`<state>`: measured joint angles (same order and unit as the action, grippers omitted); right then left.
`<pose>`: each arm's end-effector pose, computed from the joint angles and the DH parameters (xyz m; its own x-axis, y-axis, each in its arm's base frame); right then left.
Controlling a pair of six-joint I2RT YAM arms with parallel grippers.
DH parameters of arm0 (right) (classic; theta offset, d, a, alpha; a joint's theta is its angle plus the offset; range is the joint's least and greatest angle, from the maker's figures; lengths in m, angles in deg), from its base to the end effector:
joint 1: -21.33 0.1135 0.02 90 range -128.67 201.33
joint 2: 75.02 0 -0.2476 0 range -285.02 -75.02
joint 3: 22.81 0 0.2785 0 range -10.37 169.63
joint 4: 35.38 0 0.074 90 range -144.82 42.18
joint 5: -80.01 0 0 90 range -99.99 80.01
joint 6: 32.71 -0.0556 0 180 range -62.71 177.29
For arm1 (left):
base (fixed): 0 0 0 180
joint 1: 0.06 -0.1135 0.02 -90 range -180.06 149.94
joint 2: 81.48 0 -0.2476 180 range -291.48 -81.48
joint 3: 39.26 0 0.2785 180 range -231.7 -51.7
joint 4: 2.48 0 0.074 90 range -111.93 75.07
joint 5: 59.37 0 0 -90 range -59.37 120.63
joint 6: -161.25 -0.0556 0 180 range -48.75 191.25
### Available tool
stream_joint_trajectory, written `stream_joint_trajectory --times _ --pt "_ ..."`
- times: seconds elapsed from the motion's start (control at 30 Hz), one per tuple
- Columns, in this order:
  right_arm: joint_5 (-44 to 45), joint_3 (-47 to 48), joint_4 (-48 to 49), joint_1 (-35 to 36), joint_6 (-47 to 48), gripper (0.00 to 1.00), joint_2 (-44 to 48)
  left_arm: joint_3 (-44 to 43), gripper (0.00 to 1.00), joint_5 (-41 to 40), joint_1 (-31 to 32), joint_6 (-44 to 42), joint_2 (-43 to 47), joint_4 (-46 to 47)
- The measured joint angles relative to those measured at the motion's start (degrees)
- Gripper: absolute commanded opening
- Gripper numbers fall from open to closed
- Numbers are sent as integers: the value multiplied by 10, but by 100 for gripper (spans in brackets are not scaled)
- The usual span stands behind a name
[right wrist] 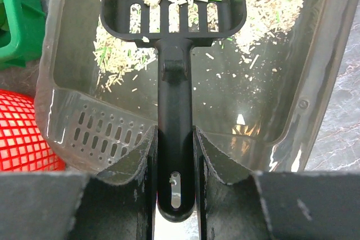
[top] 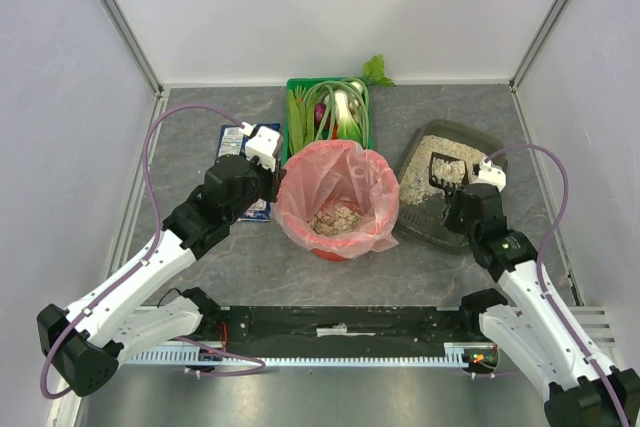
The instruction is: Clean the litter box
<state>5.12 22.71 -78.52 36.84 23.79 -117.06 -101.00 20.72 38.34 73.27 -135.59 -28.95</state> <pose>0.2085 0.0428 0.2147 -0.5486 0.4008 -0.7338 0.2854 0.9147 0.2862 0.2197 -0.1619 0.3095 -0.2700 0.1697 -0.9478 0.4750 0.8797 0.0222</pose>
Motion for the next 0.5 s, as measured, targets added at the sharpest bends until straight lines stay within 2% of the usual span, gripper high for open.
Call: stream_joint_trajectory --times 0.5 --pt "-1 -7 14 9 -11 0 -35 0 26 0 0 0 0 0"
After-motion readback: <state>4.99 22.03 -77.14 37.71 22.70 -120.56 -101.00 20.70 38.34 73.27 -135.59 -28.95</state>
